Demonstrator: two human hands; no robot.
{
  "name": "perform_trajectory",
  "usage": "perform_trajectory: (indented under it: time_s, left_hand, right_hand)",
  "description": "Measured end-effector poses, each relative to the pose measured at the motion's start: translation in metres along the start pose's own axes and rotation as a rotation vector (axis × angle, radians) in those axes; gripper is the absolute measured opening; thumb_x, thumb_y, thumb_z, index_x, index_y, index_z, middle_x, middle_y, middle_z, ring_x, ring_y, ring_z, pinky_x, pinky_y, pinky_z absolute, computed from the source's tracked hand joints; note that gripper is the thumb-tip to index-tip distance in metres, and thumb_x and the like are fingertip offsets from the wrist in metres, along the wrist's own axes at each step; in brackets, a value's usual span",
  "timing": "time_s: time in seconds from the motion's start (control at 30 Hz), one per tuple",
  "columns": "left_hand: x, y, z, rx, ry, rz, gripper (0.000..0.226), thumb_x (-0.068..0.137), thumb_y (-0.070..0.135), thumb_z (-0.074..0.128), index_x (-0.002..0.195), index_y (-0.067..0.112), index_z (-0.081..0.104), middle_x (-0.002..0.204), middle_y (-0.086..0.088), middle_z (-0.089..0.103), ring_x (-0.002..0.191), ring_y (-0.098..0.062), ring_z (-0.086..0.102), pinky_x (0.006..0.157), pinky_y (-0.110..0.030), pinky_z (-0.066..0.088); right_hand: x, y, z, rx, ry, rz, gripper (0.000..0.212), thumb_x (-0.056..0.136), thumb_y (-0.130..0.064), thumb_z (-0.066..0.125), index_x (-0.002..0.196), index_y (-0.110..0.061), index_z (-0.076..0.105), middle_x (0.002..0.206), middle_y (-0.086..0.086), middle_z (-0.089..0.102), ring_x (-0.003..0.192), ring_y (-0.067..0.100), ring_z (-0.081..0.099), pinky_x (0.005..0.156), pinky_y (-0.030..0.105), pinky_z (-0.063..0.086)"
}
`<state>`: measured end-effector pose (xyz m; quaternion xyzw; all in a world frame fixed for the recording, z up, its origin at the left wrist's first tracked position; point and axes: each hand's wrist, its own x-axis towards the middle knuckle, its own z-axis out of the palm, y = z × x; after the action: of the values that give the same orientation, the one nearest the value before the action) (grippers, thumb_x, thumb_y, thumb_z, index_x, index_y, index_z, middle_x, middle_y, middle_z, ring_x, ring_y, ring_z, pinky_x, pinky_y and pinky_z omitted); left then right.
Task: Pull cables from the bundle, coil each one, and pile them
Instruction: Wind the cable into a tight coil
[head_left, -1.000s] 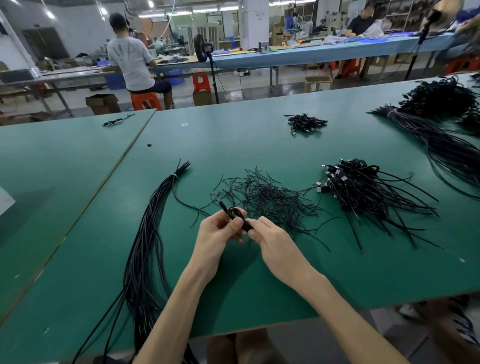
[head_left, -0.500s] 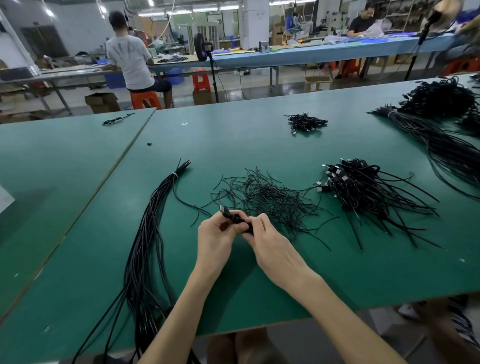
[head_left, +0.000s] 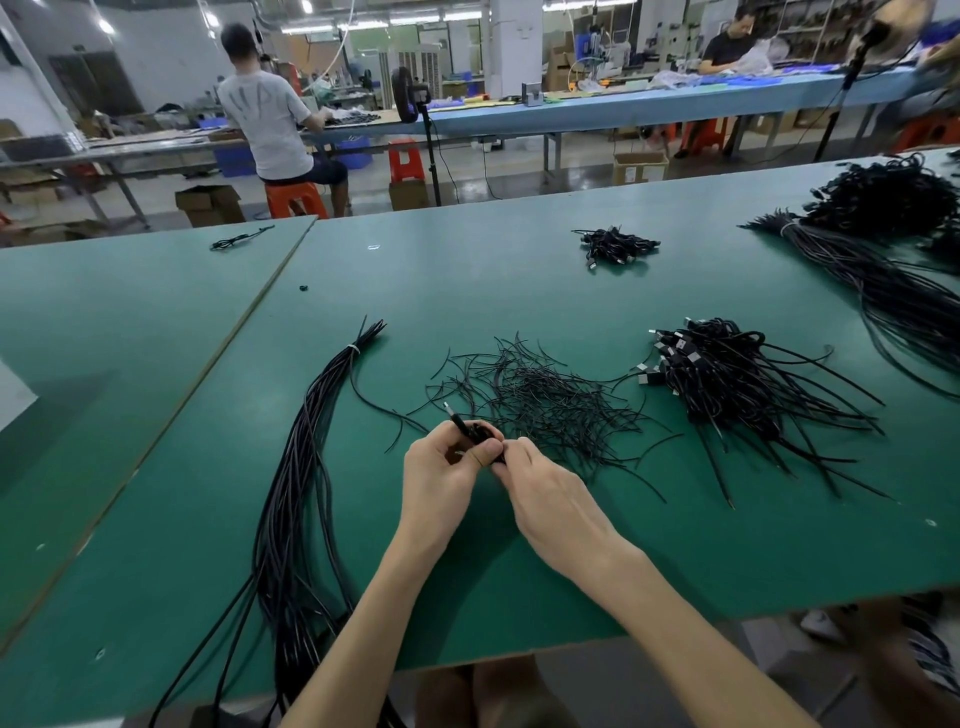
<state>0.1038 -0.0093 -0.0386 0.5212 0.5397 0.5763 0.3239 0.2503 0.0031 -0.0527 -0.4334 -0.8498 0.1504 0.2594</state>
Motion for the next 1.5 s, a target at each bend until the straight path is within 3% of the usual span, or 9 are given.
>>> perform_trajectory:
  time_s: [0.13,0.3,0.43,0.63,0.77,0.97,1.1,1.3,1.5]
  left_hand:
    - [0.0,0.001,0.001,-0.003,0.004,-0.021,0.012,0.091,0.003,0.073,0.091,0.015,0.077,0.078,0.005,0.074,0.069,-0.004,0.062,0.067,-0.017,0.046]
    - [-0.001,0.003,0.001,-0.082,-0.028,-0.028,0.011,0.092,0.001,0.072,0.092,0.012,0.076,0.083,-0.009,0.074,0.076,-0.017,0.063,0.072,-0.036,0.053]
    - [-0.001,0.001,-0.001,-0.099,-0.064,-0.028,0.009,0.092,0.004,0.073,0.094,0.013,0.076,0.08,0.001,0.073,0.073,-0.012,0.061,0.064,-0.025,0.05]
    - [-0.001,0.003,-0.004,-0.175,-0.126,-0.055,0.018,0.084,0.03,0.078,0.099,0.019,0.081,0.09,-0.01,0.075,0.078,-0.016,0.059,0.064,-0.025,0.047]
    - [-0.001,0.0,-0.003,-0.161,-0.121,-0.053,0.011,0.091,0.021,0.075,0.097,0.013,0.079,0.084,-0.017,0.07,0.075,-0.018,0.055,0.062,-0.025,0.044]
    - [0.0,0.0,-0.001,-0.138,-0.133,-0.04,0.009,0.094,0.019,0.073,0.1,0.018,0.079,0.086,-0.014,0.073,0.075,-0.014,0.058,0.062,-0.022,0.045]
    - [0.002,0.004,-0.003,-0.129,-0.122,-0.043,0.017,0.094,0.032,0.072,0.108,0.025,0.078,0.086,-0.009,0.076,0.077,-0.014,0.064,0.064,-0.026,0.047]
    - [0.021,0.001,-0.001,0.196,-0.063,-0.065,0.012,0.098,0.013,0.068,0.101,0.019,0.078,0.084,-0.001,0.074,0.071,-0.017,0.07,0.068,-0.029,0.057]
    - [0.034,0.005,0.012,0.657,-0.065,0.027,0.01,0.099,0.028,0.068,0.099,0.018,0.071,0.098,0.003,0.062,0.085,-0.011,0.061,0.081,-0.03,0.052]
  right_hand:
    - [0.0,0.001,0.0,0.073,-0.003,0.023,0.024,0.111,-0.035,0.029,0.092,-0.022,0.038,0.081,-0.008,0.047,0.059,0.012,0.042,0.059,0.031,0.033]
    - [-0.001,0.005,-0.002,0.219,-0.018,0.075,0.027,0.111,-0.035,0.034,0.086,-0.025,0.039,0.077,-0.001,0.057,0.064,0.022,0.053,0.059,0.044,0.045]
    - [-0.001,0.007,-0.004,0.285,-0.02,0.081,0.029,0.111,-0.033,0.035,0.082,-0.032,0.038,0.077,-0.004,0.057,0.065,0.017,0.052,0.063,0.045,0.047]
    - [-0.001,0.009,-0.007,0.346,-0.026,0.078,0.023,0.111,-0.036,0.032,0.103,-0.029,0.052,0.096,-0.003,0.067,0.088,0.019,0.065,0.08,0.048,0.054]
    - [-0.001,0.008,-0.007,0.36,-0.04,0.096,0.026,0.111,-0.04,0.031,0.112,-0.028,0.055,0.102,-0.004,0.068,0.094,0.017,0.066,0.085,0.047,0.055]
    - [0.001,0.008,-0.008,0.389,-0.036,0.101,0.03,0.111,-0.036,0.032,0.105,-0.016,0.055,0.094,0.001,0.066,0.083,0.018,0.064,0.077,0.049,0.054]
    - [0.003,0.008,-0.012,0.536,0.119,0.146,0.034,0.111,-0.032,0.035,0.083,-0.017,0.047,0.069,-0.009,0.05,0.054,0.005,0.038,0.053,0.026,0.036]
    - [0.007,0.02,-0.019,0.813,0.386,0.399,0.038,0.112,-0.033,0.033,0.084,-0.012,0.048,0.06,-0.013,0.038,0.052,0.005,0.032,0.049,0.02,0.031]
    - [0.007,0.022,-0.022,0.96,0.42,0.449,0.037,0.113,-0.031,0.034,0.083,-0.012,0.044,0.055,-0.015,0.037,0.049,0.003,0.031,0.046,0.019,0.029]
